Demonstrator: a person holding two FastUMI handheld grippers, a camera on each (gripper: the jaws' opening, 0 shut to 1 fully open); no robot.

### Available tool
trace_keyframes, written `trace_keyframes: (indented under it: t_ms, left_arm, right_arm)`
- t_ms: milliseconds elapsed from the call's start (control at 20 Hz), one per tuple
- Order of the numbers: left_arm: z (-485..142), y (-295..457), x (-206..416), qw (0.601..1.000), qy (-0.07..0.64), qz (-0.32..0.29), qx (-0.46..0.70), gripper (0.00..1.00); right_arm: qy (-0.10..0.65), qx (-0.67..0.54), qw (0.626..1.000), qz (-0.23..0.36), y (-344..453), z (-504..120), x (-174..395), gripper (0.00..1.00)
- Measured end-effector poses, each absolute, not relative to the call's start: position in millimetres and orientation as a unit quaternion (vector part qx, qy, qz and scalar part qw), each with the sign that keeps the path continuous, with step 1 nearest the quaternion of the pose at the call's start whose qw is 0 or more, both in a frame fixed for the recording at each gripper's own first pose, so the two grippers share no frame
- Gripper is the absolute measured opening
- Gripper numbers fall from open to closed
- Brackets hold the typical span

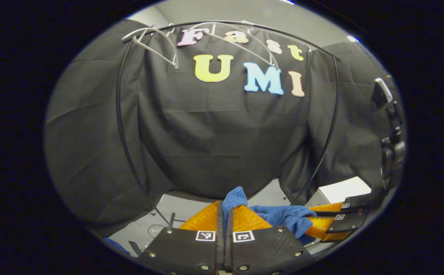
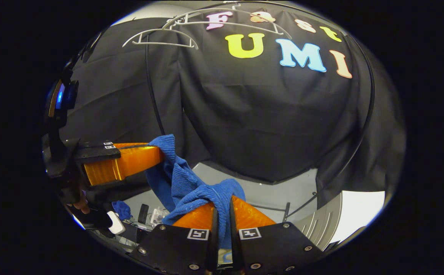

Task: Grasp the clothes on the hanger with both hands and then place them into the laundry hamper below.

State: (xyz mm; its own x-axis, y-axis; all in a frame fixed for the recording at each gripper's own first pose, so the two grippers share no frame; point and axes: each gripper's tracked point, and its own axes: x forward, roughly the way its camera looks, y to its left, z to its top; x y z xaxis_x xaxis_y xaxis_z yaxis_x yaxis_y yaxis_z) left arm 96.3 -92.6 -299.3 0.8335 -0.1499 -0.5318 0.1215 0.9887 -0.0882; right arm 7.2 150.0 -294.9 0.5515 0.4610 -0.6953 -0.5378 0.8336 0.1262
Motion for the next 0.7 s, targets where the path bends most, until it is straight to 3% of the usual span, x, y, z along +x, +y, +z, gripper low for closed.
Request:
trace_keyframes:
  t_ms: [50, 100, 200, 300, 350, 450, 700]
  left_arm:
    - [-312.4, -87.4, 86.8, 0.954, 0.292, -0.07, -0.017, 0.05]
    - [-324.5, -82.9, 78.8, 0.95, 0.305, -0.069, -0.01, 0.03]
    - [-340.8, -76.3, 62.6, 0.943, 0.327, -0.068, -0.004, 0.04]
    - [-339.1, -64.9, 56.3, 0.947, 0.316, -0.061, 0.005, 0.39]
    - [-335.7, -58.9, 55.0, 0.95, 0.308, -0.06, 0.008, 0.56]
    - [-326.1, -49.8, 53.5, 0.953, 0.298, -0.056, 0.015, 0.91]
    - [-263.7, -38.4, 66.2, 0.97, 0.237, -0.052, 0.013, 0.92]
  right_arm:
    - [0.388, -0.056, 0.876, 0.28, 146.1, -303.4, 2.8, 0.17]
    - [0.393, -0.063, 0.875, 0.277, 143.2, -311.8, 0.5, 0.21]
    - [0.409, -0.086, 0.868, 0.268, 135.6, -328.0, -9.4, 0.4]
    - [0.412, -0.085, 0.867, 0.267, 130.9, -332.2, -20.7, 0.61]
    - [0.408, -0.086, 0.871, 0.261, 129.0, -330.8, -23.4, 0.8]
    - [0.396, -0.089, 0.879, 0.252, 126.7, -320.5, -24.6, 0.95]
    - [0.331, -0.06, 0.916, 0.218, 120.0, -255.1, -2.8, 0.95]
